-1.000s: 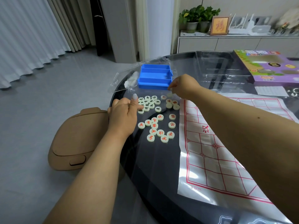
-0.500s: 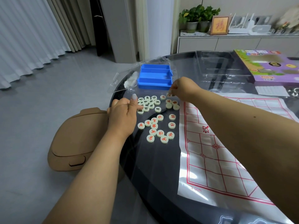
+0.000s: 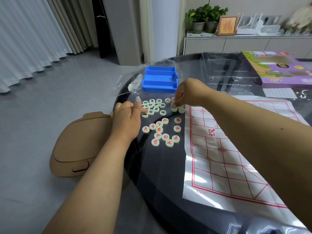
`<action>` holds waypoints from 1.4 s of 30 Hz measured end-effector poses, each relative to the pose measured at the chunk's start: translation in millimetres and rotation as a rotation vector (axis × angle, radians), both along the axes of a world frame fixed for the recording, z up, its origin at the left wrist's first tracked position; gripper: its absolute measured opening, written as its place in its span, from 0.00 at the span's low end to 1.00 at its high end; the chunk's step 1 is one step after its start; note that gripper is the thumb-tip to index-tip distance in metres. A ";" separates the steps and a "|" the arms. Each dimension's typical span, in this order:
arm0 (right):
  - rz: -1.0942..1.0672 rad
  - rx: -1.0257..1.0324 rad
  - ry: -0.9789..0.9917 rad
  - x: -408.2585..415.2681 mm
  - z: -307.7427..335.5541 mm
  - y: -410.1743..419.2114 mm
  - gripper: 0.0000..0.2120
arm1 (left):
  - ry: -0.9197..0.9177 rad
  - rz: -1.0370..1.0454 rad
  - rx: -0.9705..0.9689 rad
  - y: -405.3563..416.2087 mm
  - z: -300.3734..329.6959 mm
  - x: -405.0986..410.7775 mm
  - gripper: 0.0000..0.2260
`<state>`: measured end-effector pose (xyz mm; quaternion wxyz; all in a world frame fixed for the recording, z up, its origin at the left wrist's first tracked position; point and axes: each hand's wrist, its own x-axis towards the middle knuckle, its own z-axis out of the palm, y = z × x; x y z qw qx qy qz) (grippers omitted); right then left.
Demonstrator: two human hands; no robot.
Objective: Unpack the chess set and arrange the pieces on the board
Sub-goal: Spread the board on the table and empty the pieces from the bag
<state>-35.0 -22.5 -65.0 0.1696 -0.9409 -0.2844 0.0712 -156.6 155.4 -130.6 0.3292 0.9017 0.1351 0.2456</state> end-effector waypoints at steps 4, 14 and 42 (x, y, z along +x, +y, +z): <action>-0.012 -0.099 -0.033 -10.4 -7.2 0.2 0.12 | 0.001 0.006 0.000 -0.8 2.1 -1.0 0.36; -0.099 -0.081 -0.077 -18.9 -15.4 3.9 0.15 | 0.020 0.006 -0.002 -0.8 2.5 -1.6 0.38; -0.066 0.038 -0.026 -15.3 3.5 -8.1 0.10 | 0.022 -0.009 0.020 -0.4 1.5 -1.3 0.37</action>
